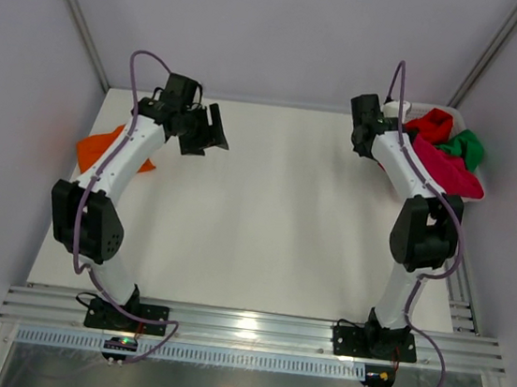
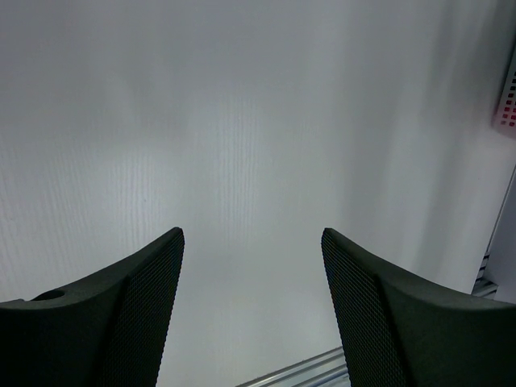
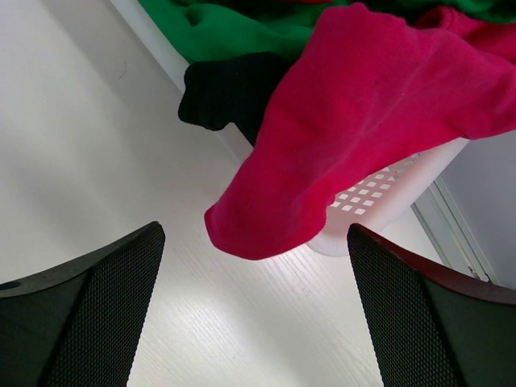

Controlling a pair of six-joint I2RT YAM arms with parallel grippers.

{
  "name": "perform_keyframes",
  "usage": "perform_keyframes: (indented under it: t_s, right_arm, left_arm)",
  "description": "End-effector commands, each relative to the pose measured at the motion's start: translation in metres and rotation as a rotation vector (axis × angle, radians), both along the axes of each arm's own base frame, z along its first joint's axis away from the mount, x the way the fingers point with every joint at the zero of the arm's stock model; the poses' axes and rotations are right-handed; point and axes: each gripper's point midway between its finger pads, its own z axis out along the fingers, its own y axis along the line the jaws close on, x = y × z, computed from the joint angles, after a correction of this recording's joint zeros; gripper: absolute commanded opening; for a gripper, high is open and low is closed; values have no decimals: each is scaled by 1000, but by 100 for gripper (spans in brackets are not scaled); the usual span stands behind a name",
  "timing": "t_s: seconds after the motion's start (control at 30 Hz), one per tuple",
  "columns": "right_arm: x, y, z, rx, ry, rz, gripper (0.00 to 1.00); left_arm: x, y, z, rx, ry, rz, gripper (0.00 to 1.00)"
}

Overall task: Fold and stack the t-shirts
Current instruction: Put the neatly folded tshirt into the corner of the board with the left arm

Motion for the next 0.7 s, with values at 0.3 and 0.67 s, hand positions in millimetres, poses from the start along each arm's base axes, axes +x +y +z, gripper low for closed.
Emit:
perform_keyframes:
  t_s: [0.3,0.67]
  right_arm:
    - [33,-61,134,-8,-373,-30,98]
    - [14,-32,64,245,-275,-7,88]
  left_arm:
    - [6,0,-4,-8,-21,18,71]
    - [6,3,-21,14,12,24,71]
